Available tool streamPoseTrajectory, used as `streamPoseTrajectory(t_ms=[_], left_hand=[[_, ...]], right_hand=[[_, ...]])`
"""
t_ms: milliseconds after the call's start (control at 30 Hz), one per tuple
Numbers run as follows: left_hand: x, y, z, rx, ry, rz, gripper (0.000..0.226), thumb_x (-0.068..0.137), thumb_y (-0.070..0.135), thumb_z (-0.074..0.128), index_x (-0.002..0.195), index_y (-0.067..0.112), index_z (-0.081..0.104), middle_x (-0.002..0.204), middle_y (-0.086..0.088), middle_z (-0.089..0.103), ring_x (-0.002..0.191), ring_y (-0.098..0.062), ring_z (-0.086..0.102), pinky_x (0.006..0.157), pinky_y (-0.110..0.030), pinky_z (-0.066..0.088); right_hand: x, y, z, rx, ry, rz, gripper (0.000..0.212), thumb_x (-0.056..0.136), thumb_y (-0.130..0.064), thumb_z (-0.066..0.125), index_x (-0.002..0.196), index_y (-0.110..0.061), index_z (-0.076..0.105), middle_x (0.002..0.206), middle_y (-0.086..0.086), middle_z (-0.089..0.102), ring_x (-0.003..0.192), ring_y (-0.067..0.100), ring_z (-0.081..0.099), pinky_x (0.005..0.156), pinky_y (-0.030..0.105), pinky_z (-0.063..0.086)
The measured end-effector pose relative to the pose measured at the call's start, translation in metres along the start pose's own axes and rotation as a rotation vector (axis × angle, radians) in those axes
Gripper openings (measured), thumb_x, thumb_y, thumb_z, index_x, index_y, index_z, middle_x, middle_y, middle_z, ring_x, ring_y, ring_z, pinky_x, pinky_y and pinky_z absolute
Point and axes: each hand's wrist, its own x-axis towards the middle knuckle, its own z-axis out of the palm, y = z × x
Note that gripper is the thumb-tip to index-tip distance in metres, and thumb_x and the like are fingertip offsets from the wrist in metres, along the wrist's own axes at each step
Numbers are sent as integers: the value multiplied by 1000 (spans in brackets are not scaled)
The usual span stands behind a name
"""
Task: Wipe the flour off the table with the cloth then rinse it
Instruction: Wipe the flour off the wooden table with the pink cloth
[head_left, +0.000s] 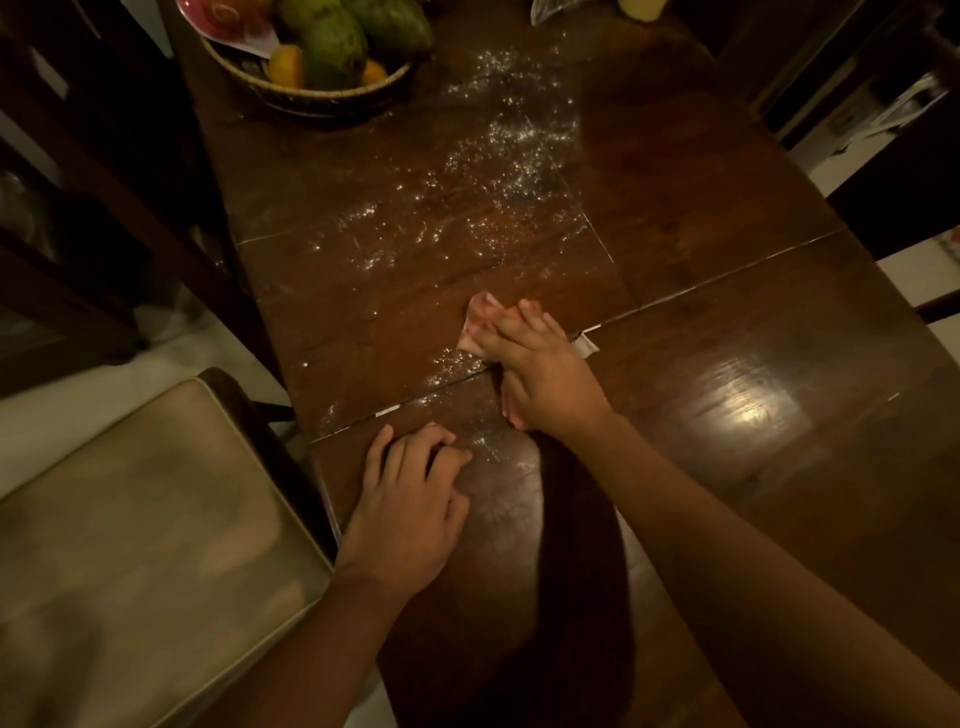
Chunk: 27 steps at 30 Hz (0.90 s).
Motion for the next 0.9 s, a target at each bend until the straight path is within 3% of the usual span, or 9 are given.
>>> streamPoseTrajectory(t_ms=[100, 233, 300, 400, 567, 633, 767, 833, 900], left_hand=[[-1, 1, 0, -6, 4, -3, 37, 86, 30, 41, 118, 27, 58, 125, 4, 50, 130, -14, 44, 119, -49, 21], [0, 0, 0, -3, 7, 5, 35, 88, 31, 40, 120, 28, 55, 126, 5, 48, 130, -13, 43, 120, -47, 17], [-1, 0, -1, -4, -13, 0, 36, 89, 32, 38, 121, 29, 54, 128, 6, 47, 131, -13, 42, 120, -48, 18], [-2, 1, -2, -1, -18, -3, 36, 87, 32, 42, 121, 28, 54, 128, 5, 47, 131, -14, 42, 120, -47, 18], [0, 1, -3, 1, -20, -4, 37, 87, 32, 40, 120, 29, 54, 125, 4, 50, 131, -15, 44, 119, -47, 21], [-1, 2, -3, -12, -18, -8, 36, 88, 33, 38, 120, 29, 54, 125, 4, 50, 131, -15, 44, 119, -48, 20], [0, 1, -4, -27, -29, -14, 38, 90, 34, 35, 123, 29, 54, 127, 6, 48, 133, -13, 40, 120, -46, 14], [0, 0, -4, -17, -31, -18, 39, 90, 35, 34, 123, 30, 54, 127, 6, 48, 133, -13, 40, 121, -48, 18], [0, 0, -5, -13, -33, -21, 40, 89, 34, 34, 122, 29, 55, 128, 5, 49, 133, -14, 41, 121, -47, 18]], right_hand=[[-8, 35, -14, -1, -14, 1, 54, 97, -25, 34, 149, -38, 43, 163, -10, 28, 153, 29, 15, 122, 54, 8], [12, 58, -27, 111, 228, 571, 59, 99, -16, 42, 151, -43, 35, 165, -9, 22, 154, 34, 6, 121, 62, -2], [37, 36, -22, 88, 224, 680, 60, 96, -19, 47, 152, -39, 36, 165, 0, 25, 153, 39, 7, 122, 62, 1], [57, -8, -6, 39, 160, 333, 59, 90, -17, 54, 145, -39, 47, 160, -3, 34, 150, 34, 17, 122, 57, 13], [24, -18, 2, 83, -65, -174, 56, 95, -19, 43, 146, -40, 45, 160, -14, 32, 154, 19, 14, 125, 46, 7], [12, 11, -7, 93, -42, -79, 53, 94, -21, 40, 142, -42, 49, 159, -18, 33, 153, 16, 13, 124, 53, 6], [-11, 40, -15, 170, 233, 527, 55, 98, -15, 42, 145, -44, 44, 162, -15, 27, 154, 23, 12, 122, 62, 4], [-18, 18, -5, 109, 267, 553, 61, 93, -11, 46, 146, -42, 45, 163, -11, 27, 152, 29, 17, 119, 65, 13], [-34, -16, 10, 115, 217, 378, 64, 86, -13, 44, 143, -44, 48, 163, -11, 27, 150, 32, 23, 116, 63, 23]])
